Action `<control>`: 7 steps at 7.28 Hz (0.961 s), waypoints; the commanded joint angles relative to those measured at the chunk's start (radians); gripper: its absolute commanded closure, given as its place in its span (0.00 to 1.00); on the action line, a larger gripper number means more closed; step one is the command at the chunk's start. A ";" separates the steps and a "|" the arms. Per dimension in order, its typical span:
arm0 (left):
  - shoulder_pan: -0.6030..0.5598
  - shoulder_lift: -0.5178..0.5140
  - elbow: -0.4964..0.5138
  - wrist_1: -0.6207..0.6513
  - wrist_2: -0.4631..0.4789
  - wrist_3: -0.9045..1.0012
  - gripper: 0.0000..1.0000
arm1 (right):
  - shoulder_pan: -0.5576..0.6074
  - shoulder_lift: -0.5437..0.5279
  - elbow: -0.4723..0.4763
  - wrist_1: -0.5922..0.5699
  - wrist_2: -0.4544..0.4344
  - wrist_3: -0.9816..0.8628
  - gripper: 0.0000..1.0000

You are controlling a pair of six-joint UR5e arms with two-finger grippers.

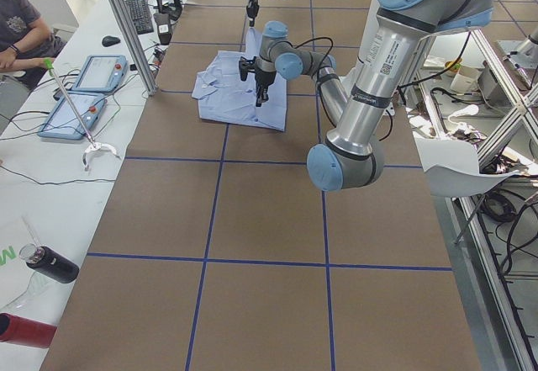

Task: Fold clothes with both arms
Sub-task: 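Carry both hem corners up over the shirt toward the collar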

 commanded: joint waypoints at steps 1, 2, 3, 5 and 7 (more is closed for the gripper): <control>-0.028 -0.022 0.084 -0.096 0.000 0.001 1.00 | 0.012 0.091 -0.096 0.002 -0.040 -0.001 1.00; -0.040 -0.046 0.104 -0.107 0.000 0.001 1.00 | 0.012 0.127 -0.129 0.000 -0.055 -0.001 1.00; -0.051 -0.063 0.115 -0.109 0.000 0.002 1.00 | 0.016 0.151 -0.158 0.002 -0.063 -0.002 1.00; -0.101 -0.100 0.188 -0.164 -0.014 0.053 1.00 | 0.021 0.190 -0.213 0.003 -0.078 -0.005 1.00; -0.143 -0.103 0.310 -0.314 -0.035 0.053 1.00 | 0.028 0.194 -0.238 0.005 -0.083 -0.008 1.00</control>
